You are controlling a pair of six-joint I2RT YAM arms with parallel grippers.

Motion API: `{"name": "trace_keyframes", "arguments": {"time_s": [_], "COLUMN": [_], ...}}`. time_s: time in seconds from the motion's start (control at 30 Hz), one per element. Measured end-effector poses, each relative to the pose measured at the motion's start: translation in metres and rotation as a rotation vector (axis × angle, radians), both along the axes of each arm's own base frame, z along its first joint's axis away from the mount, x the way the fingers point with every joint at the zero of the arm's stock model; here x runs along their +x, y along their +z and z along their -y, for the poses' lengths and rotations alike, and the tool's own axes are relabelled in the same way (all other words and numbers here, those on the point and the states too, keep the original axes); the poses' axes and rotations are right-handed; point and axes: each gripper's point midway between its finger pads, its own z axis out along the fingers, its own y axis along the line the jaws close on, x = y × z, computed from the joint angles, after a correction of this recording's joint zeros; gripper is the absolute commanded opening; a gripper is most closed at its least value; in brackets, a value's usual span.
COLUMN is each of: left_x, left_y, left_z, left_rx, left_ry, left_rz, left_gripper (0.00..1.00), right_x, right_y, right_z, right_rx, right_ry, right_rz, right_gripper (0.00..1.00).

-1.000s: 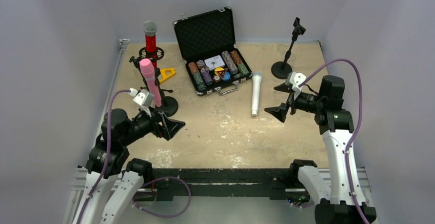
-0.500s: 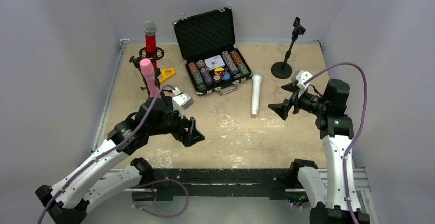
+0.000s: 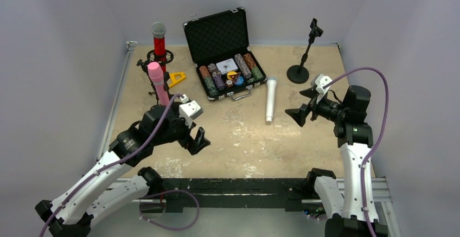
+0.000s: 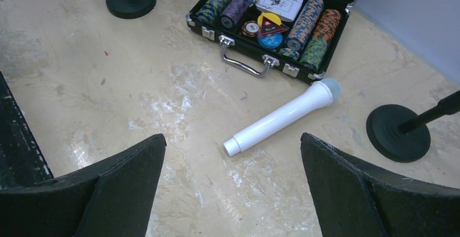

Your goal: Attach the microphones to the stand

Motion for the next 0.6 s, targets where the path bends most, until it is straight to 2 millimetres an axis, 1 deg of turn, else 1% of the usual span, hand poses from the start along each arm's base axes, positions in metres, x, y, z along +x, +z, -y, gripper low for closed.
{"name": "trace_keyframes", "arguments": {"time_s": [0.17,0.5,0.6], "left_x": [0.003,0.005,0.005], "left_y": [-0.005,-0.025,-0.024], "left_z": [-0.011,-0.016,-0.017], "left_rx": [0.049,0.101,0.1], "left_ry": [0.015,0.016,0.021], "left_rz": [0.047,0.034,0.035], "left_gripper": [0.98,0.98,0.98], "right_x": [0.003,0.008,0.008], "right_y": [-0.001,-0.002,-0.001], "right_z": [0.002,0.007,0.008], "right_rx": [0.003,0.007,0.006], "right_ry": [-0.009,-0.027,-0.028], "right_rz": [-0.007,-0.009,-0.003], "right_gripper": [0.98,0.97,0.98]}}
